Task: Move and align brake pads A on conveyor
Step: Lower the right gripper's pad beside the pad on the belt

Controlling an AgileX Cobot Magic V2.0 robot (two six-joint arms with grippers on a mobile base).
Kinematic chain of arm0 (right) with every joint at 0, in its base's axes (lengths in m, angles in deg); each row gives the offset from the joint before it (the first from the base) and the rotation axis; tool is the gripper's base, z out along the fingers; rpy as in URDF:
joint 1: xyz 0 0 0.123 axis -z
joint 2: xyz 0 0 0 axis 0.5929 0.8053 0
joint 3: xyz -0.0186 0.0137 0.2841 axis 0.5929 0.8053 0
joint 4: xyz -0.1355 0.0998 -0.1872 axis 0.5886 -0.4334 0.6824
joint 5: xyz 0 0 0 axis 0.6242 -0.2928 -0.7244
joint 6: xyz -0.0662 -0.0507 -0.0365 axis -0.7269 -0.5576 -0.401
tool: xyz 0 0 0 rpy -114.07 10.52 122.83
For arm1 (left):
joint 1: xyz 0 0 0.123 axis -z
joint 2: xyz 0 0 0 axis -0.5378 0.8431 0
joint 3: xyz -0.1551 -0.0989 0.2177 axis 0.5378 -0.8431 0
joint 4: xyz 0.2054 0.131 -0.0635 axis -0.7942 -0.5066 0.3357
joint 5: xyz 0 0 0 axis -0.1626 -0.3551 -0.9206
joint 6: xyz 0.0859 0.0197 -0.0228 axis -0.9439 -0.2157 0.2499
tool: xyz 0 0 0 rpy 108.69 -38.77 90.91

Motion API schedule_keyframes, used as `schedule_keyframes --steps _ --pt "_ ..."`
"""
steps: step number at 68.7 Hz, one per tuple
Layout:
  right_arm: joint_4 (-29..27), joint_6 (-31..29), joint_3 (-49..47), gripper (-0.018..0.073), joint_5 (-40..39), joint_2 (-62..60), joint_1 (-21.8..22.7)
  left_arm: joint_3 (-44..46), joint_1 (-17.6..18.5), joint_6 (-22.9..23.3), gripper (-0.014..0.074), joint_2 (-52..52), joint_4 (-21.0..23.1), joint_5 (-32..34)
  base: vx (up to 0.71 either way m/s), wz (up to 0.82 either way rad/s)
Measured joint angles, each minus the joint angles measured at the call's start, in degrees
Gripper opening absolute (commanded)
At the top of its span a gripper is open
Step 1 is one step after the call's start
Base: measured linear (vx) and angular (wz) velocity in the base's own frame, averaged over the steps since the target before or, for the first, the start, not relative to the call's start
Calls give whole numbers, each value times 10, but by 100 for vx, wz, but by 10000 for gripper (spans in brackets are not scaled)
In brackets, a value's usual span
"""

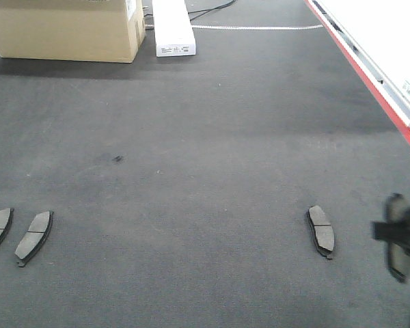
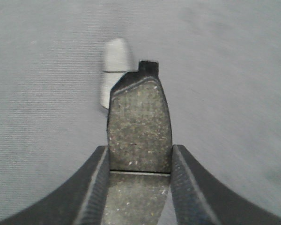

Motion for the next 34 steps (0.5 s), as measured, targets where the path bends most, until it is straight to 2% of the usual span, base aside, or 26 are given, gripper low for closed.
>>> schedule_keyframes --steps 16,34 --pt "2 17 -86 -7 19 135 -65 0 0 0 -6 0 0 0 0 0" --pt "30 60 -197 -7 64 283 -136 0 0 0 -6 0 0 0 0 0"
